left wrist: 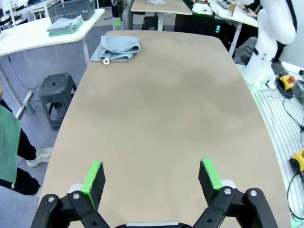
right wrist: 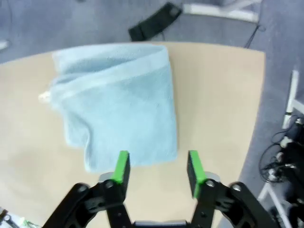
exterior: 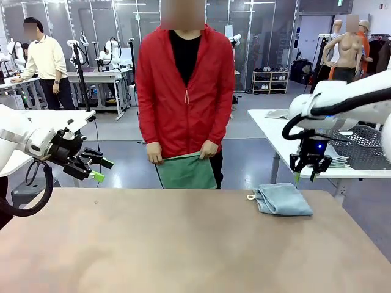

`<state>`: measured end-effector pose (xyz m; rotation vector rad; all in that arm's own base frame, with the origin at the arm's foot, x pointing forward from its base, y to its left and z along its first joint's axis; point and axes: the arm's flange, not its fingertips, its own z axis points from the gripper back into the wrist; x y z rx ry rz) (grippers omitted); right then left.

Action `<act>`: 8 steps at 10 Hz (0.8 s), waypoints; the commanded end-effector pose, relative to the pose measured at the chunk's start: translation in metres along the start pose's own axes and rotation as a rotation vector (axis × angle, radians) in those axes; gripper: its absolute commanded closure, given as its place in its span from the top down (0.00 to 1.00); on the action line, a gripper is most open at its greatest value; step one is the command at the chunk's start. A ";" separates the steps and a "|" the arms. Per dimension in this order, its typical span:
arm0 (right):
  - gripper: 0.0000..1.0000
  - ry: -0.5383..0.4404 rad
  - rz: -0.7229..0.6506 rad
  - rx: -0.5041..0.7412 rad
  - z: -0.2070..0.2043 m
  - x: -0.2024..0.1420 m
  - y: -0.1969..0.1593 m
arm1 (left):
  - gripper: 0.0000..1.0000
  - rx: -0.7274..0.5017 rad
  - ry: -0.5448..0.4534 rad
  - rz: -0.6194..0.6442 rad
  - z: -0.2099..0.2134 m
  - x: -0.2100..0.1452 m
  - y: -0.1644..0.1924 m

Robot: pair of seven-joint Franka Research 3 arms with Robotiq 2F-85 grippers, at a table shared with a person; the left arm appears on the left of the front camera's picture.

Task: Fold the towels and place them in the basket.
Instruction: Place the folded Towel with hook on the right side of the table.

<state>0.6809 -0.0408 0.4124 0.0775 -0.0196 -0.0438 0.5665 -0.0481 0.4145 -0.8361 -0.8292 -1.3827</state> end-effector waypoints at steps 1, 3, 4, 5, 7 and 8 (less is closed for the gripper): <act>0.63 -0.081 0.024 0.150 0.055 -0.100 -0.001 | 1.00 -0.001 0.002 0.016 0.000 0.002 0.000; 0.63 -0.197 -0.008 0.336 0.088 -0.173 0.004 | 1.00 -0.001 0.002 0.016 0.000 0.002 0.000; 0.63 -0.208 0.010 0.383 0.091 -0.194 0.009 | 1.00 -0.001 0.002 0.016 0.000 0.002 0.000; 0.63 -0.230 0.027 0.382 0.088 -0.206 0.016 | 1.00 -0.001 0.002 0.016 0.000 0.002 0.000; 0.63 -0.286 0.075 0.345 0.082 -0.216 0.024 | 1.00 -0.001 0.002 0.016 0.000 0.002 0.000; 0.63 -0.322 0.128 0.347 0.080 -0.215 0.032 | 1.00 -0.001 0.002 0.016 0.000 0.002 0.000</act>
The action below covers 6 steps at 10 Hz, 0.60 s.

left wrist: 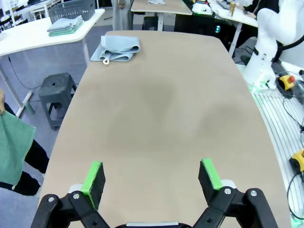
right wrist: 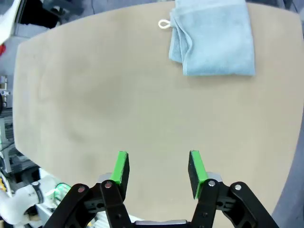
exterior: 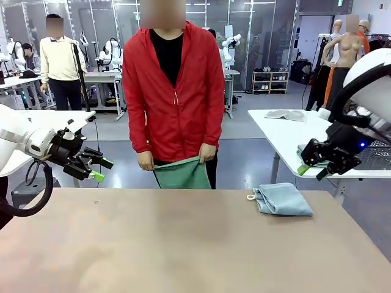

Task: Fold the towels and place them in the basket.
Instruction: Place the folded Towel with hook on the right side of the table, then when a person lays out a Towel with hook on the table, fold it in half twice.

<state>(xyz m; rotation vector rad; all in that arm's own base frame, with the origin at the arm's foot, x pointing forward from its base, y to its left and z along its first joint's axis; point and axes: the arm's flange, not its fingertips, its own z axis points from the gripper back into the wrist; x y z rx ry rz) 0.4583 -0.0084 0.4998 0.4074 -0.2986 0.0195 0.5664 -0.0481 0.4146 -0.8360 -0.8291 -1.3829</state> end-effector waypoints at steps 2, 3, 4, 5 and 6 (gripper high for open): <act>0.63 0.020 -0.044 0.009 0.008 0.002 -0.004 | 1.00 -0.001 0.002 0.016 0.000 0.002 0.000; 0.63 0.020 -0.044 0.009 0.008 0.002 -0.004 | 1.00 -0.001 0.002 0.016 0.000 0.002 0.000; 0.63 0.020 -0.044 0.009 0.008 0.002 -0.004 | 1.00 -0.001 0.002 0.016 0.000 0.002 0.000; 0.63 0.020 -0.044 0.009 0.008 0.002 -0.004 | 1.00 -0.001 0.002 0.016 0.000 0.002 0.000; 0.63 0.020 -0.044 0.009 0.008 0.002 -0.004 | 1.00 -0.001 0.002 0.016 0.000 0.002 0.000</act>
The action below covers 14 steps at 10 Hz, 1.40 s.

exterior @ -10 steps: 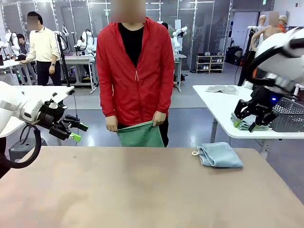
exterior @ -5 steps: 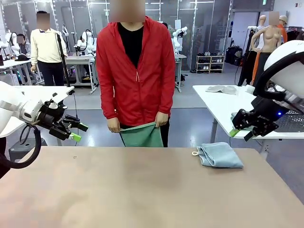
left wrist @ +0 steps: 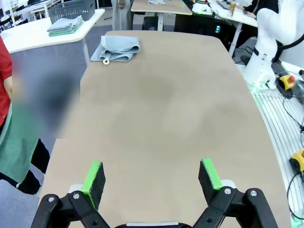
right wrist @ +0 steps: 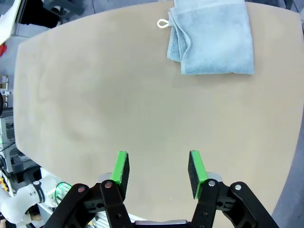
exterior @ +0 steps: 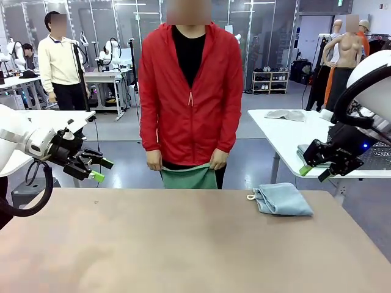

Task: Fold the towels and place them in the basket.
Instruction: When a person lays out a Towel with hook on the table, fold it in half twice.

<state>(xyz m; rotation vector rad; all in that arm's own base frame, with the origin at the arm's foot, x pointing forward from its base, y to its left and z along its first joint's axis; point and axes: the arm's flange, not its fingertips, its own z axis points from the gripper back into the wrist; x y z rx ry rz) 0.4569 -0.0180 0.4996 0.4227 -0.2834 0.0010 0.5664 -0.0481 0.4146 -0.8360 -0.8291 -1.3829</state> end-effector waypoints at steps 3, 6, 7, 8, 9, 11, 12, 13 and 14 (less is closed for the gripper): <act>0.63 0.009 -0.021 -0.003 0.004 0.002 0.005 | 1.00 -0.001 0.002 0.016 0.000 0.002 0.000; 0.63 0.009 -0.021 -0.003 0.004 0.002 0.005 | 1.00 -0.001 0.002 0.016 0.000 0.002 0.000; 0.63 0.009 -0.021 -0.003 0.004 0.002 0.005 | 1.00 -0.001 0.002 0.016 0.000 0.002 0.000; 0.63 0.009 -0.021 -0.003 0.004 0.002 0.005 | 1.00 -0.001 0.002 0.016 0.000 0.002 0.000; 0.63 0.009 -0.021 -0.003 0.004 0.002 0.005 | 1.00 -0.001 0.002 0.016 0.000 0.002 0.000; 0.63 0.009 -0.021 -0.003 0.004 0.002 0.005 | 1.00 -0.001 0.002 0.016 0.000 0.002 0.000; 0.63 0.009 -0.021 -0.003 0.004 0.002 0.005 | 1.00 -0.001 0.002 0.016 0.000 0.002 0.000; 0.63 0.009 -0.021 -0.003 0.004 0.002 0.005 | 1.00 -0.001 0.002 0.016 0.000 0.002 0.000; 0.63 0.009 -0.021 -0.003 0.004 0.002 0.005 | 1.00 -0.001 0.002 0.016 0.000 0.002 0.000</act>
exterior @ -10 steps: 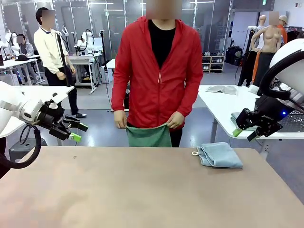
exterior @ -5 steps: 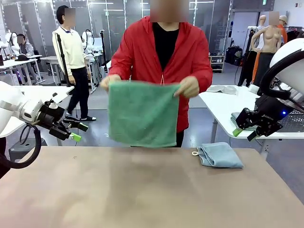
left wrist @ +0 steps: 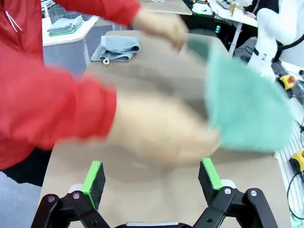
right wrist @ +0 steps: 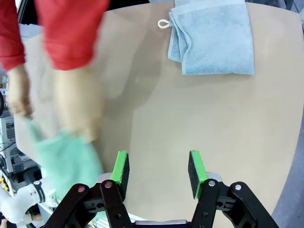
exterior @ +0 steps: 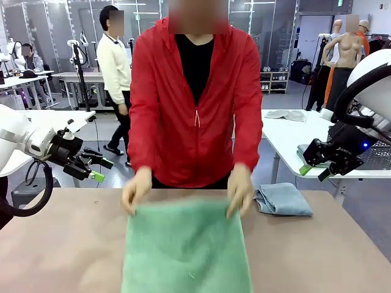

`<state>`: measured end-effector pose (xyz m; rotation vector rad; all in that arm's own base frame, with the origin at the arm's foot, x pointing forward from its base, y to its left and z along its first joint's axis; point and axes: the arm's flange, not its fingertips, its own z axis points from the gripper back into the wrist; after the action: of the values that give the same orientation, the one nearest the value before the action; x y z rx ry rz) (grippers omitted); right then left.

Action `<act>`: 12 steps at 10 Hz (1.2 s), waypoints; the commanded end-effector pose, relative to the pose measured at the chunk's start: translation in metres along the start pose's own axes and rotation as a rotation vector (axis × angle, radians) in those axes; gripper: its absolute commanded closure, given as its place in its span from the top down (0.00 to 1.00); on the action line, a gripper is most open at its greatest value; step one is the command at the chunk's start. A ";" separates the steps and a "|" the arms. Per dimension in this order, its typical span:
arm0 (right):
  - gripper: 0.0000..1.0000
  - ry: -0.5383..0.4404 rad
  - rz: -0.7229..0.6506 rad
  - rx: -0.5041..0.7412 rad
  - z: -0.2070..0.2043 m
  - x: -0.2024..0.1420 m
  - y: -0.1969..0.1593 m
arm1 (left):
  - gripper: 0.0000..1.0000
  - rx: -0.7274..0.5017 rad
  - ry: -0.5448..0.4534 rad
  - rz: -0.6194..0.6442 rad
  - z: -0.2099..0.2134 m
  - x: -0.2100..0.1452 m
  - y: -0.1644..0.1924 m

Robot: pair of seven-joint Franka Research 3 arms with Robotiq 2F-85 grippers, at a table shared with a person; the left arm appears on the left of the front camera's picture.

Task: Fold the towels and place them in the basket.
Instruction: When a person lays out a Towel with hook on the table, fold it in half twice.

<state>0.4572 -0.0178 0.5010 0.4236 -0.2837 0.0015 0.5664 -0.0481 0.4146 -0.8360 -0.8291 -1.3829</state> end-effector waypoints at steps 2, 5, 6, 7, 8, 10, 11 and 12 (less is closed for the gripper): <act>0.63 0.009 -0.021 -0.004 0.003 0.002 0.004 | 1.00 -0.001 0.002 0.016 0.000 0.002 0.000; 0.63 0.009 -0.021 -0.004 0.003 0.002 0.004 | 1.00 -0.001 0.002 0.016 0.000 0.002 0.000; 0.63 0.009 -0.021 -0.004 0.003 0.002 0.004 | 1.00 -0.001 0.002 0.016 0.000 0.002 0.000; 0.63 0.009 -0.021 -0.004 0.003 0.002 0.004 | 1.00 -0.001 0.002 0.016 0.000 0.002 0.000; 0.63 0.009 -0.021 -0.004 0.003 0.002 0.004 | 1.00 -0.001 0.002 0.016 0.000 0.002 0.000; 0.63 0.009 -0.021 -0.004 0.003 0.002 0.004 | 1.00 -0.001 0.002 0.016 0.000 0.002 0.000; 0.63 0.009 -0.021 -0.004 0.003 0.002 0.004 | 1.00 -0.001 0.002 0.016 0.000 0.002 0.000; 0.63 0.009 -0.021 -0.004 0.003 0.002 0.004 | 1.00 -0.001 0.002 0.016 0.000 0.002 0.000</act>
<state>0.4572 -0.0178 0.5010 0.4236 -0.2836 0.0011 0.5664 -0.0481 0.4146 -0.8360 -0.8291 -1.3829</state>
